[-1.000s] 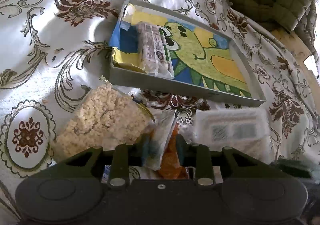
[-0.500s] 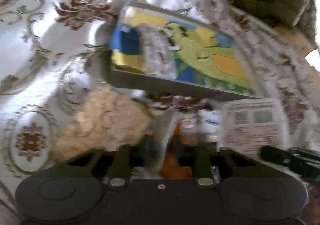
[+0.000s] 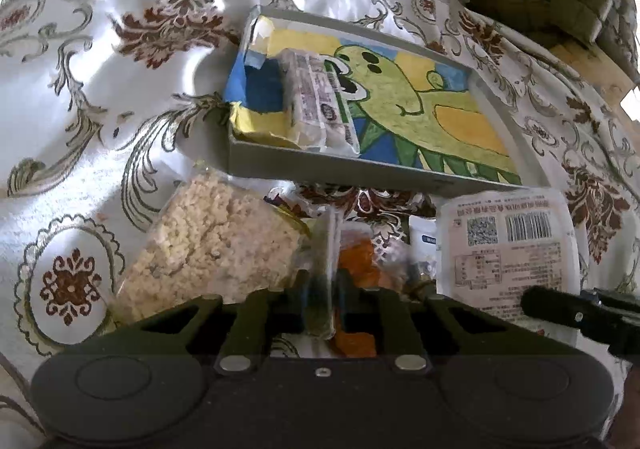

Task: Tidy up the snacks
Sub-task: 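Carry the clear packet over the grey tray with both tools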

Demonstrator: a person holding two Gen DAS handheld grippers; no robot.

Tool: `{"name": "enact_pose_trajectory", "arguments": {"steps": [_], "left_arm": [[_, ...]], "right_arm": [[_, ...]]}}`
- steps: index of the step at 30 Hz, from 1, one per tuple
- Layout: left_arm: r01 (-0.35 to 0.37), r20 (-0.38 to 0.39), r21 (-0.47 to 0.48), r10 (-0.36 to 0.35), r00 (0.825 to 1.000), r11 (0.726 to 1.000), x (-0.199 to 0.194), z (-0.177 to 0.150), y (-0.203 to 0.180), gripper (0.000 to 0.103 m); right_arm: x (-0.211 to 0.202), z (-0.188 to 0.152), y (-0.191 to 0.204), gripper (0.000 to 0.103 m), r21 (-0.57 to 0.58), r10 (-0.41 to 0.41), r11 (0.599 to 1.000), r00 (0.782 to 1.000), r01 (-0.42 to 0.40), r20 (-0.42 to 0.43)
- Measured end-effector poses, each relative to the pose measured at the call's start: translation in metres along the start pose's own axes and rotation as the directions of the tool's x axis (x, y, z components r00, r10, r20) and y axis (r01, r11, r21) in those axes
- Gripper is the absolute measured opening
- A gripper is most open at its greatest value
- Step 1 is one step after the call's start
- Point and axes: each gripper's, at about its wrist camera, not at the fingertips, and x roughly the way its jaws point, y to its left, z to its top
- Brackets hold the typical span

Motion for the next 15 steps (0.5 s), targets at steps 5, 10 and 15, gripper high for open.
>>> {"name": "enact_pose_trajectory", "arguments": {"steps": [5,10,15], "left_arm": [[0.018,0.006,0.001,-0.018,1.0,1.0,-0.004,-0.001,-0.005,0.006],[0.06,0.026,-0.039,-0.059,0.998,0.997,-0.011,0.0,-0.007,0.006],[0.102,0.084,-0.05,-0.097,0.992,0.994,-0.022,0.001,-0.011,0.006]], "right_arm": [[-0.002,0.001,0.001,0.006,-0.004,0.016,1.0,1.0,-0.016,0.01],[-0.006,0.003,-0.001,0.006,0.007,0.02,1.0,0.999,-0.02,0.029],[-0.013,0.008,-0.005,0.006,0.025,0.028,0.999,0.997,-0.03,0.071]]}}
